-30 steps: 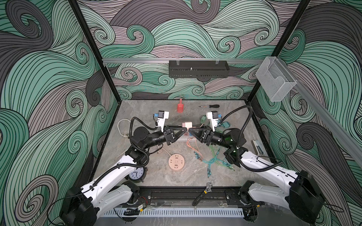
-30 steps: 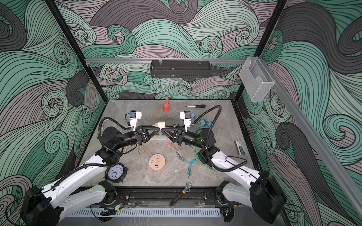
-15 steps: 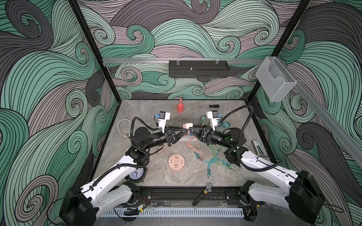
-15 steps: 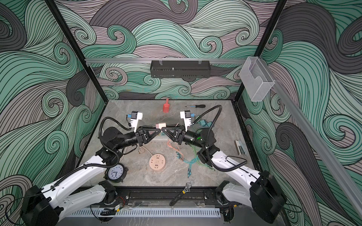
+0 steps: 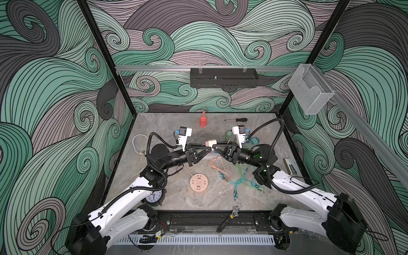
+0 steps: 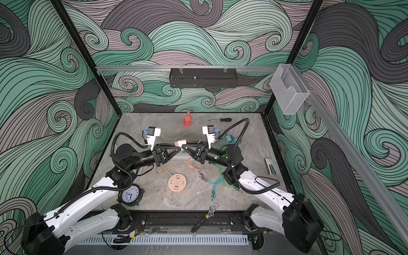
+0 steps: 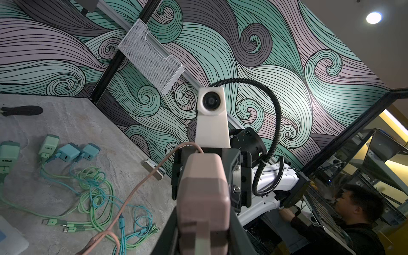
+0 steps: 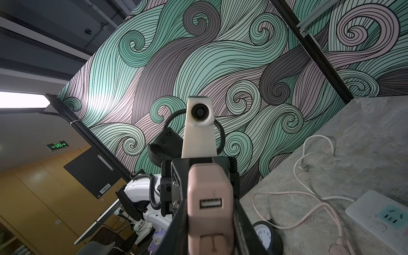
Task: Insert the plug
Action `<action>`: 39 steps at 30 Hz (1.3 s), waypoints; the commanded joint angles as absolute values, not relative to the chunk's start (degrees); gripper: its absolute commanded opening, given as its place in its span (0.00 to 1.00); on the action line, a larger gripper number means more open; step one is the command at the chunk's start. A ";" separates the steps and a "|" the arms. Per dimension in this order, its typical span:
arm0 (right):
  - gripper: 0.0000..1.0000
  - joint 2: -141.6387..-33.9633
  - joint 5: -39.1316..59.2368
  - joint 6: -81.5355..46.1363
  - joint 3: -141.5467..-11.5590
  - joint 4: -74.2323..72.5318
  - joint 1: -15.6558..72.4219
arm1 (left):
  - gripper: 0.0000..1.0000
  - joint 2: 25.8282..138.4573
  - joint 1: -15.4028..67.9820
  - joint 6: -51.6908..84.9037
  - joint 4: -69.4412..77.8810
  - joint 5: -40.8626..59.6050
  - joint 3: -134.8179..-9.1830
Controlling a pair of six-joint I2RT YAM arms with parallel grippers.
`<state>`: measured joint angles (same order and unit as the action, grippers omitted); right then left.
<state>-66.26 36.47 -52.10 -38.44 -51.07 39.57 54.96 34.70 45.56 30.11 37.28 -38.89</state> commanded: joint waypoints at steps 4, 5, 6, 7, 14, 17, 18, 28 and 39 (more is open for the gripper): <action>0.17 -62.64 33.18 -49.08 -40.78 -45.35 39.20 | 0.13 53.14 35.16 40.44 21.53 34.59 -41.19; 0.16 -62.28 32.80 -48.81 -40.78 -44.37 39.19 | 0.14 52.96 35.16 40.22 20.98 34.42 -41.13; 0.14 -61.93 32.17 -48.50 -40.93 -43.05 39.01 | 0.15 52.70 35.16 40.10 20.51 34.17 -41.11; 0.12 -61.75 31.80 -48.28 -41.11 -41.92 38.81 | 0.18 52.57 35.16 40.07 19.84 33.87 -41.13; 0.08 -61.57 30.50 -47.99 -41.86 -38.20 37.33 | 0.33 51.62 35.16 39.56 14.89 31.93 -41.74; 0.05 -61.70 30.54 -47.38 -42.55 -36.10 36.32 | 0.44 50.57 35.16 39.05 12.69 31.25 -41.81; 0.04 -61.78 30.73 -47.26 -42.62 -35.87 36.01 | 0.48 50.18 35.16 38.82 12.21 31.08 -41.82; 0.02 -62.74 31.16 -40.51 -48.38 -24.16 34.51 | 0.56 45.84 35.06 36.40 4.01 27.23 -41.53; 0.02 -64.47 29.26 -25.55 -61.44 -4.27 34.22 | 0.72 38.76 35.00 33.50 -6.16 17.84 -39.39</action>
<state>-63.72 30.44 -31.66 -57.95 -10.09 34.46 40.49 35.33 35.42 -2.00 21.69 -39.51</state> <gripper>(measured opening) 0.278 0.707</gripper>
